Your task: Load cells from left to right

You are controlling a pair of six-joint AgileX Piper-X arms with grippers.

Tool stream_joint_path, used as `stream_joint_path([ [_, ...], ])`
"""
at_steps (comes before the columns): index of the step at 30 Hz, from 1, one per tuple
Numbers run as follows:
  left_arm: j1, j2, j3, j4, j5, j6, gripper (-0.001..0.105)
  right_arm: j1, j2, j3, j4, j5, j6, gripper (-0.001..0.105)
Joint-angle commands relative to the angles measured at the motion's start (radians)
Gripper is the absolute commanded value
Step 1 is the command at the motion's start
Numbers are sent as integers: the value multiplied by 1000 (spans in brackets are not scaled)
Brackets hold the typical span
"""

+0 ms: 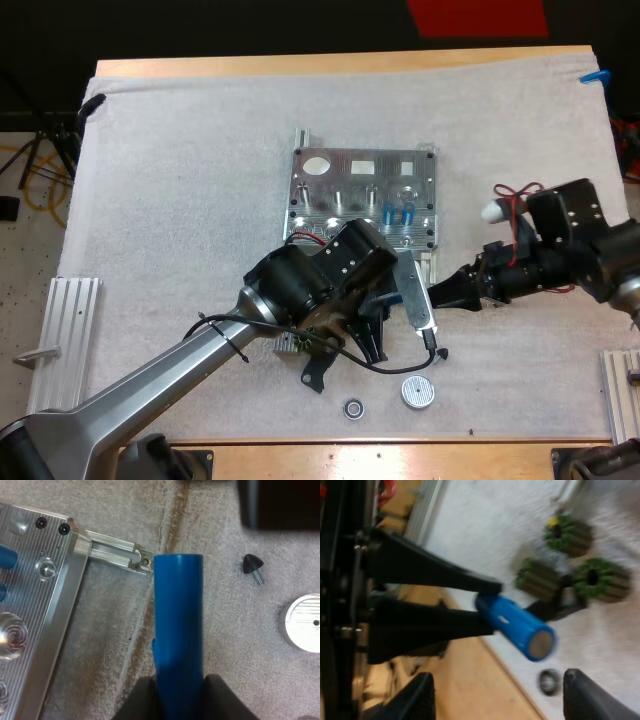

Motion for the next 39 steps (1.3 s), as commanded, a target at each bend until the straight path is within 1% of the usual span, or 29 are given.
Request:
stream_joint_path([
  [1,-1,-10,-2,-3,2,4,0,5,15,-1,-14,-46,-20,55],
  [7,-1,-10,-2,-3,0,4,0,5,86,-1,-70,-128,-22,55],
  [13,-1,-10,-2,-3,-2,4,0,5,138,-1,-79,-141,-25,54],
  [15,-1,-10,-2,-3,-2,4,0,5,153,-1,-79,-163,-30,52],
  [20,-1,-10,-2,-3,-2,4,0,5,186,-1,-90,-238,-35,34],
  [23,-1,-10,-2,-18,-2,4,0,5,187,-1,-92,-255,-35,29],
  [32,-1,-10,-2,-61,-2,2,0,5,187,-1,-93,-264,-35,30],
  [39,-1,-10,-2,-64,6,2,0,5,187,-1,-111,-264,-35,29],
])
